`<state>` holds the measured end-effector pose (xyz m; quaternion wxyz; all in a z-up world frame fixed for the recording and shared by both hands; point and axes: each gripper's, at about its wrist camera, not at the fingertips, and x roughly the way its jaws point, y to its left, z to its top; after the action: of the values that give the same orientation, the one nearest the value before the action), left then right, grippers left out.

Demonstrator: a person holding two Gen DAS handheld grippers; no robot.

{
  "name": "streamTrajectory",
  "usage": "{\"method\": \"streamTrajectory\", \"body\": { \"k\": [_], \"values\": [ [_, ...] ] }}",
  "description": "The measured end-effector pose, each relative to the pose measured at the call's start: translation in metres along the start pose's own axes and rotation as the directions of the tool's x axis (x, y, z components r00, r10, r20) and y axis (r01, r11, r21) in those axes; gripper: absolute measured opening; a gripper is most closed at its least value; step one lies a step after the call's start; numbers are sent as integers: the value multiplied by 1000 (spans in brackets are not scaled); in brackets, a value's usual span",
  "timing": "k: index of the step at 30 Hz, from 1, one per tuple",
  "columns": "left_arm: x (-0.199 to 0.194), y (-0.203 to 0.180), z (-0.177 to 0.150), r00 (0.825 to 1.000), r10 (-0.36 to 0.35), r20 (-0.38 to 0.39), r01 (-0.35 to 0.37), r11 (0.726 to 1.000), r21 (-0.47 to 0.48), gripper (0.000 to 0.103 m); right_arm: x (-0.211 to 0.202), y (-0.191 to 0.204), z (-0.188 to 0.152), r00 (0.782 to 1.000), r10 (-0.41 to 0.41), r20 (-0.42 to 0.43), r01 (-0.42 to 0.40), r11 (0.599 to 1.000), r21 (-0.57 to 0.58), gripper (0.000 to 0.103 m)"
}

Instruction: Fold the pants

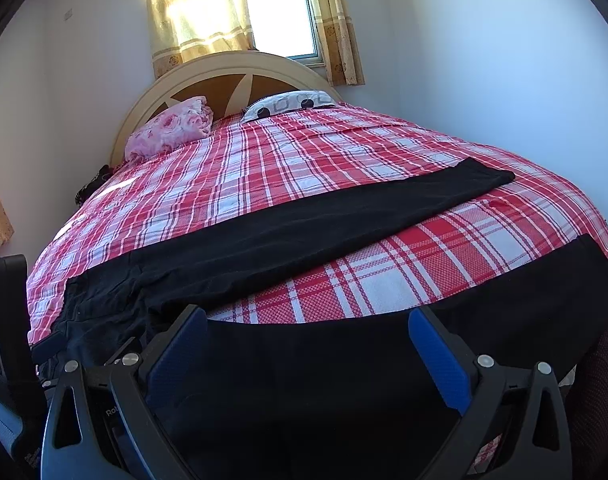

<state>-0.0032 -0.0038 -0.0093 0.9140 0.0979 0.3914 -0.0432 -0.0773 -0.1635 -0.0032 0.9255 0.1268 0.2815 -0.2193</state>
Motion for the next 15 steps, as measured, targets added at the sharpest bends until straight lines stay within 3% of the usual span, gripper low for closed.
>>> {"method": "streamTrajectory", "body": {
  "k": [15],
  "values": [
    [0,2,-2,1000,-9,-7,9,1000,-3,103,2,-1,-2,1000,-2,-9,2,1000,2,102]
  ]
}}
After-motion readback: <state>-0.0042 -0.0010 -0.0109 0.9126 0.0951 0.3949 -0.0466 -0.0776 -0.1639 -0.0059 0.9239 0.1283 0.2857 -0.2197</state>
